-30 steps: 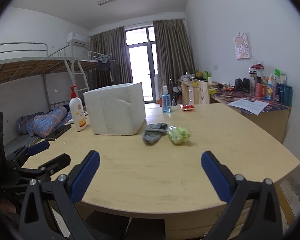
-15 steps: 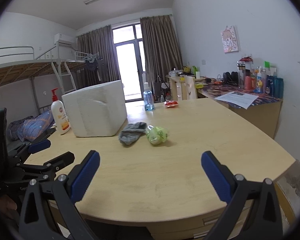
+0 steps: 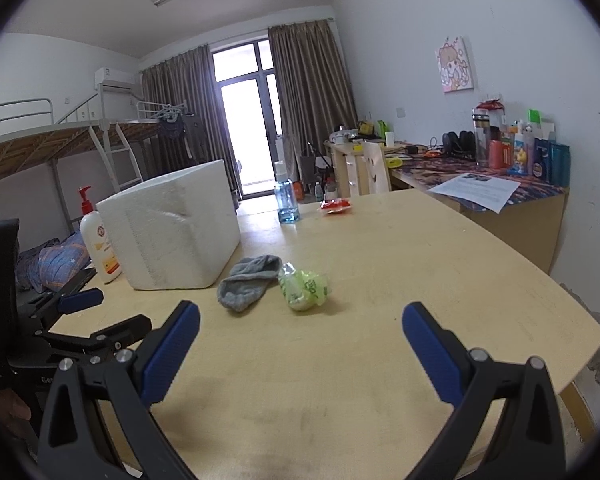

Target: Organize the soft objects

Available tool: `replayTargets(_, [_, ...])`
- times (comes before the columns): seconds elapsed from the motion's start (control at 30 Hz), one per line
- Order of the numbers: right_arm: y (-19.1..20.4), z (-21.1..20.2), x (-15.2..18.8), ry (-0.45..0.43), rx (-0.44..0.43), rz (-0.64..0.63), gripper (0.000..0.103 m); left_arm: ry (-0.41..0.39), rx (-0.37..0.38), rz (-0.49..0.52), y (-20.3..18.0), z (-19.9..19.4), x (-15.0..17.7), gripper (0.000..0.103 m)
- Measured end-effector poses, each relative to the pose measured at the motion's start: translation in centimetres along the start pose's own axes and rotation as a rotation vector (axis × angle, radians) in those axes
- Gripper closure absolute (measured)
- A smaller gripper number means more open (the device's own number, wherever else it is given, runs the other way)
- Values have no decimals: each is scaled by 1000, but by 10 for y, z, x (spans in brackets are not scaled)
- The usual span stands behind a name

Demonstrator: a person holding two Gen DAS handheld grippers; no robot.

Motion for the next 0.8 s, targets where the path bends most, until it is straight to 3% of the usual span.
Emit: replayTargets(0.8, [-12,51,-16,96,-7,-22,1,104,-7,-11,1,50,-26,1])
Point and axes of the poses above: each gripper's, at about its wrist camera, not at the fingertips, and z roughly the way its jaws point, y to its left, x to its underside, the point moved 3 cm from there along z, roughly the way its jaws point, and after that the axes turned 15 degrees about x, right-handed, at the moved point
